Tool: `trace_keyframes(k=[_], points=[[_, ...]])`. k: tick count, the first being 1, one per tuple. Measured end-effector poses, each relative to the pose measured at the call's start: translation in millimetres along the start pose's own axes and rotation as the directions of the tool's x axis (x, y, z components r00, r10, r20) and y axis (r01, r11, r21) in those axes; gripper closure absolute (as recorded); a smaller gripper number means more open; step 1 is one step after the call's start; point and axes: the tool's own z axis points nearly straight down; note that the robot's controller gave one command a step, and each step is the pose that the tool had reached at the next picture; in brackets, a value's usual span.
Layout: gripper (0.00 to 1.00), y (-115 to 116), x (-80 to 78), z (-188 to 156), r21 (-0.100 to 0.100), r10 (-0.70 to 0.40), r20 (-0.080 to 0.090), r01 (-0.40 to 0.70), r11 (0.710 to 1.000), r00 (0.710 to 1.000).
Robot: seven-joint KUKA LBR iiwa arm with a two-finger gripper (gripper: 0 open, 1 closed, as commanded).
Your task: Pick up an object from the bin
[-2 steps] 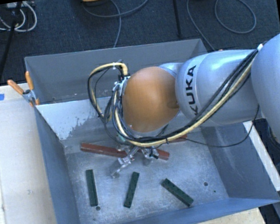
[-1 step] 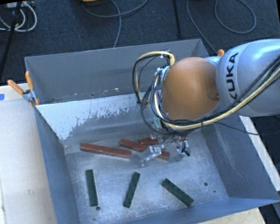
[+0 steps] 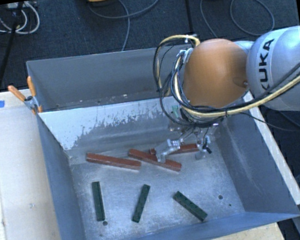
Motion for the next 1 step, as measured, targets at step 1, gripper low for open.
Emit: trace_keyframes(k=[1], points=[[0.00,7.6,-57.6,33.9,-0.008,0.242,-0.001,-0.242,0.970,0.970]])
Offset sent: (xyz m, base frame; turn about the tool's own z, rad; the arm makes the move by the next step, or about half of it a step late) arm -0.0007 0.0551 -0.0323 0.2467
